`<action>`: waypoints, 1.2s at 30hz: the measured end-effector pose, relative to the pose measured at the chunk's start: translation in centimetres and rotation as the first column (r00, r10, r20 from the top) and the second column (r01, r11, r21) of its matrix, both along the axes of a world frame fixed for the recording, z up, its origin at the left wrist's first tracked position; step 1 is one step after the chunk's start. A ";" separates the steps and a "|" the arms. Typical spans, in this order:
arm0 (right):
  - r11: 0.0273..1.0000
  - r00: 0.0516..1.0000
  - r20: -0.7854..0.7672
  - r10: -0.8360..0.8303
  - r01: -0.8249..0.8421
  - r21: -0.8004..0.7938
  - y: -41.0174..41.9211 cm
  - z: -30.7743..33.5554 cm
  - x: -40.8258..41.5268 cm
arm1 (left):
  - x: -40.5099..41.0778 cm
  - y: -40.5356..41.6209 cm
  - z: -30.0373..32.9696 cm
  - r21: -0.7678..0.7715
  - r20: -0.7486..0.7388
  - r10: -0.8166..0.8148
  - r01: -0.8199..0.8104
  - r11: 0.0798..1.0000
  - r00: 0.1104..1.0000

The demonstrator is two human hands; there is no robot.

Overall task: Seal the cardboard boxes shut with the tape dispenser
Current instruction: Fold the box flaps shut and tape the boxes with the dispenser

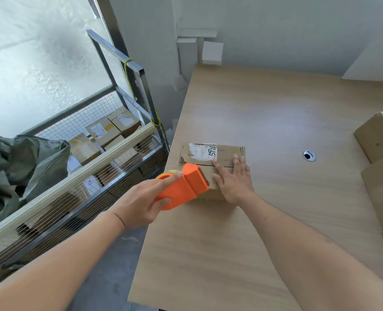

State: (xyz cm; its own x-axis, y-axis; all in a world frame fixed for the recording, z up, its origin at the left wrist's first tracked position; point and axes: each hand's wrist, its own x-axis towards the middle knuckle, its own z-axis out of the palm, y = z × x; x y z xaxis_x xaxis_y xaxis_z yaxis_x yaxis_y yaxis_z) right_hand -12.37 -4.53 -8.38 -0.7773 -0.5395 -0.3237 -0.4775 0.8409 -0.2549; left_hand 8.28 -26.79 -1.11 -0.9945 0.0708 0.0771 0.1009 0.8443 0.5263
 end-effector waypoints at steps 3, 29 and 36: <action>1.000 1.000 0.002 -0.008 0.008 -0.012 0.1 0.0 0.0 | -1.7 -0.9 1.3 -0.095 -0.056 -0.075 0.070 0.993 0.996; 0.764 0.987 0.123 -0.103 0.158 -0.625 3.7 0.2 -0.2 | -12.3 -2.2 -2.2 -0.119 0.011 -0.208 0.208 0.971 0.978; 0.768 0.991 0.083 -0.107 0.135 -0.626 2.7 0.5 0.1 | -12.4 -1.9 -1.9 -0.107 0.046 -0.192 0.196 0.975 0.980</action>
